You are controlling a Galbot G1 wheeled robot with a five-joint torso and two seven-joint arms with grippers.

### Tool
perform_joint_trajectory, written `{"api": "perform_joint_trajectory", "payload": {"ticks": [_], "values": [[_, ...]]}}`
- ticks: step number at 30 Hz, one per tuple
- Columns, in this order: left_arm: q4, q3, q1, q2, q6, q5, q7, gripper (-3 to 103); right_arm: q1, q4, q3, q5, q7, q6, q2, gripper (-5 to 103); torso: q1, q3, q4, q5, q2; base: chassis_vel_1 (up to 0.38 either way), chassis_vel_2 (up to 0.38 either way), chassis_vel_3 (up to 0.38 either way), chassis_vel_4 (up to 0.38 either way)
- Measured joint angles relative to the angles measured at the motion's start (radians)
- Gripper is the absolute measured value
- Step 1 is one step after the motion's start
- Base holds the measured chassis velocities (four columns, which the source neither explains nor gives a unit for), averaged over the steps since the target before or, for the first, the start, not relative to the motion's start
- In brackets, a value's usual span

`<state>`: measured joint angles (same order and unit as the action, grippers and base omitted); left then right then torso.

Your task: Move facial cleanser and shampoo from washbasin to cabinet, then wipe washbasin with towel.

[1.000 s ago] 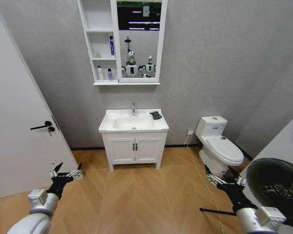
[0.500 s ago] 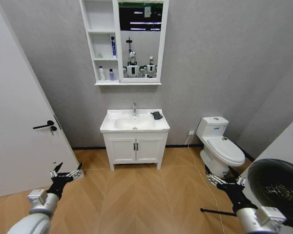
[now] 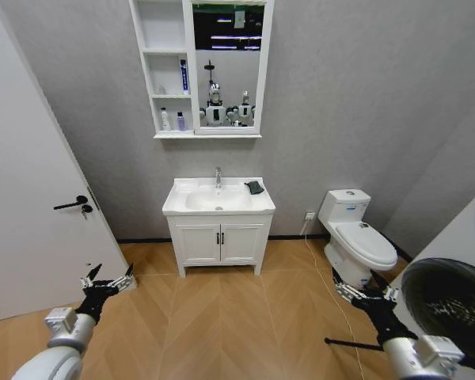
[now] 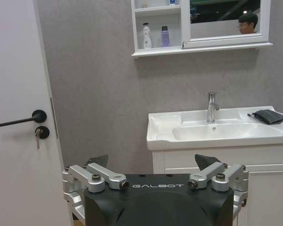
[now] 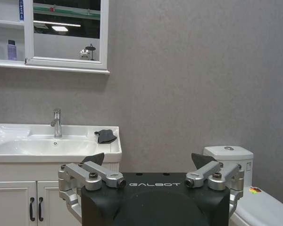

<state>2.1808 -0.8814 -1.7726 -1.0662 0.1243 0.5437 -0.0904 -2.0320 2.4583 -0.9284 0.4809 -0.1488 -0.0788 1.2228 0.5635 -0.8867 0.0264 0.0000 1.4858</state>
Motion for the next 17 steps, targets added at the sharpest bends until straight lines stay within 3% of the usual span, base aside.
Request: {"api": "perform_joint_trajectory", "payload": {"ticks": [17], "values": [[0.0, 0.0, 0.0, 0.0, 0.0, 0.0, 0.0, 100, 0.0, 0.0, 0.0, 0.0, 0.0, 0.0, 0.0, 100, 0.0, 0.0, 0.0, 0.0, 0.0, 0.0, 0.0, 0.0, 0.0]]}}
